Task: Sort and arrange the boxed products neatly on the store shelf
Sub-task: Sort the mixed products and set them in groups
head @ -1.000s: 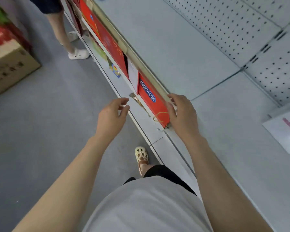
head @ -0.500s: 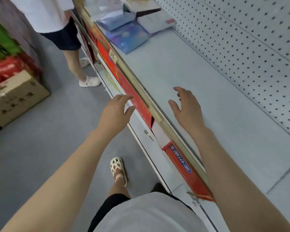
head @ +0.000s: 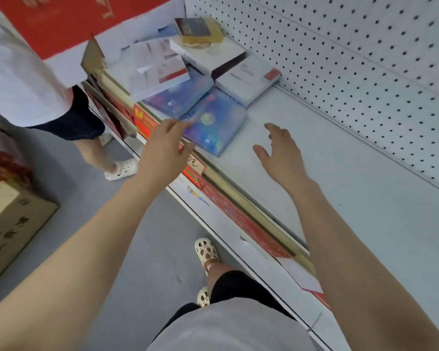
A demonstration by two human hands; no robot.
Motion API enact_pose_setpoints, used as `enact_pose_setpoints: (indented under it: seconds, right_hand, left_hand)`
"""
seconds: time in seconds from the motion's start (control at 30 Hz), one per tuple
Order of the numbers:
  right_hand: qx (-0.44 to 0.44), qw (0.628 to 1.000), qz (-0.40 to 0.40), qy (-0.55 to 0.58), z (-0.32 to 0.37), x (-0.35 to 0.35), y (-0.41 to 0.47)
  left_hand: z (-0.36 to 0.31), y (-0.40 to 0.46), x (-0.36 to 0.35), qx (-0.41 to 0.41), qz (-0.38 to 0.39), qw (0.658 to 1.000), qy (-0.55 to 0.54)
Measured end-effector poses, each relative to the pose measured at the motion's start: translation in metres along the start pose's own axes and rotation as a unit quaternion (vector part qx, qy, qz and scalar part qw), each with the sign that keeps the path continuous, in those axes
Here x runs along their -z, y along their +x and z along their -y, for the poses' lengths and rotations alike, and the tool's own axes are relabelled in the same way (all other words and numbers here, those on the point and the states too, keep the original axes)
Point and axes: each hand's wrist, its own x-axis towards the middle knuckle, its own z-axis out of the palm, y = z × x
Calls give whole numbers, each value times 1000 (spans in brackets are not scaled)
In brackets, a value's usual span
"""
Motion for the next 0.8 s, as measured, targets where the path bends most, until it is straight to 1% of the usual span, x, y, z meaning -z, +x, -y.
enact_pose_setpoints:
  seconds: [0.1, 0.23, 0.3, 0.37, 0.43, 0.53, 0.57, 0.6, 0.63, 0.67, 0.73, 0.8]
  right_hand:
    - [-7, 1000, -13, 7, 20, -16, 49]
    - [-2, 1000, -17, 15, 56, -30, 110]
    - [11, 1000, -21, 9, 75, -37, 141]
    - [7, 999, -31, -2, 92, -42, 166]
    - [-27, 999, -28, -25, 106, -49, 184]
    - [-96, 991, 6, -93, 119, -62, 200]
    - [-118, 989, 12, -87, 121, -65, 203]
    - [-147, 988, 14, -42, 123, -67, 205]
    - [-183, 982, 10, 37, 123, -67, 206]
    - [-220, 967, -2, 126, 124, -67, 206]
    - [-267, 922, -74, 269, 122, -62, 203]
    - [-292, 872, -168, 356, 120, -50, 199]
  left_hand:
    - [31, 49, 7, -5, -16, 1000, 1]
    - [69, 104, 14, 9, 2, 1000, 19]
    - [89, 127, 15, 19, 10, 999, 36]
    - [107, 146, 15, 28, 21, 998, 44]
    - [124, 161, 13, 23, 38, 998, 54]
    - [145, 185, 4, 8, 82, 994, 74]
    - [150, 191, 1, 5, 101, 992, 81]
    - [153, 195, -2, 2, 115, 990, 84]
    - [156, 199, -4, 0, 119, 990, 81]
    - [157, 201, -4, -3, 115, 991, 74]
    - [157, 201, -3, -20, 98, 994, 50]
    - [151, 202, -3, -65, 90, 994, 17]
